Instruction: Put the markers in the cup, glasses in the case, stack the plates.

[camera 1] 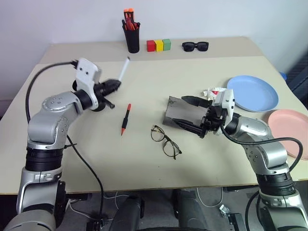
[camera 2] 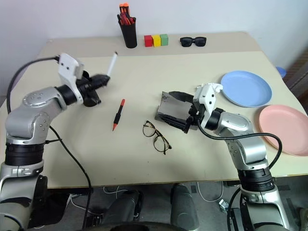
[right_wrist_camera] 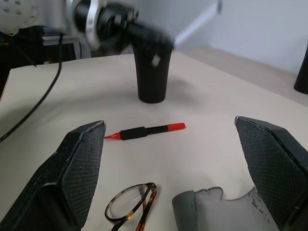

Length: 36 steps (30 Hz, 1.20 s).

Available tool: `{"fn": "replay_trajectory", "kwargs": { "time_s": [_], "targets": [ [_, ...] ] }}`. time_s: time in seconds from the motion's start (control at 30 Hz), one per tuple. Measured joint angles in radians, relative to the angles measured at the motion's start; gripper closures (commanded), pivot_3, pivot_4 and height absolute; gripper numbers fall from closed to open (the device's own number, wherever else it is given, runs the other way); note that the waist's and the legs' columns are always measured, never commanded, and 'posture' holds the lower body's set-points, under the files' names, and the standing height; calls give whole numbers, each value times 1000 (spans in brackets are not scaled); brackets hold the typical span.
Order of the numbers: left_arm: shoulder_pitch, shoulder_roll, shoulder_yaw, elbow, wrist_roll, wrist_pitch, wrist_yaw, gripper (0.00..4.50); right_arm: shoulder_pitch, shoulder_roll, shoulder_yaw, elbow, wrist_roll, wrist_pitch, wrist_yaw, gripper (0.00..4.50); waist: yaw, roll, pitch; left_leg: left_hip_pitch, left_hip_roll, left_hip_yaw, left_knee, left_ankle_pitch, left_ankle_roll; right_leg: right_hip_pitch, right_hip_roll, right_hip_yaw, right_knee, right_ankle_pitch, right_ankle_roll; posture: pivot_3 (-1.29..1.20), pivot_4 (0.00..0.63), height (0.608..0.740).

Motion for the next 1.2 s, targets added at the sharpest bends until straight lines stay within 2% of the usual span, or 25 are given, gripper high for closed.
{"fn": "replay_trajectory", "kwargs": {
  "time_s": [0.37,0.63,0.87,1.2],
  "targets": [
    [-38,-25,192,185,18,-328,113,4450,-35,4,0,10,0,0,-1,80,2,0,0,0,0,0,0,0,0,0,0,0,0,0,0,0,150,740],
    [46,-61,200,241,49,-476,145,4450,-39,5,0,15,0,0,1,80,2,-1,0,0,0,0,1,0,0,0,0,0,0,1,0,0,150,740],
    [50,-91,207,328,60,-576,171,4450,-42,5,0,17,0,0,6,80,2,-1,-1,0,0,0,1,0,1,0,0,0,0,1,0,0,150,740],
    [89,-142,208,344,60,-598,183,4450,-42,4,0,17,0,4,5,80,2,-1,-1,0,0,0,1,0,1,0,0,0,0,1,0,0,150,740]
  ]
}}
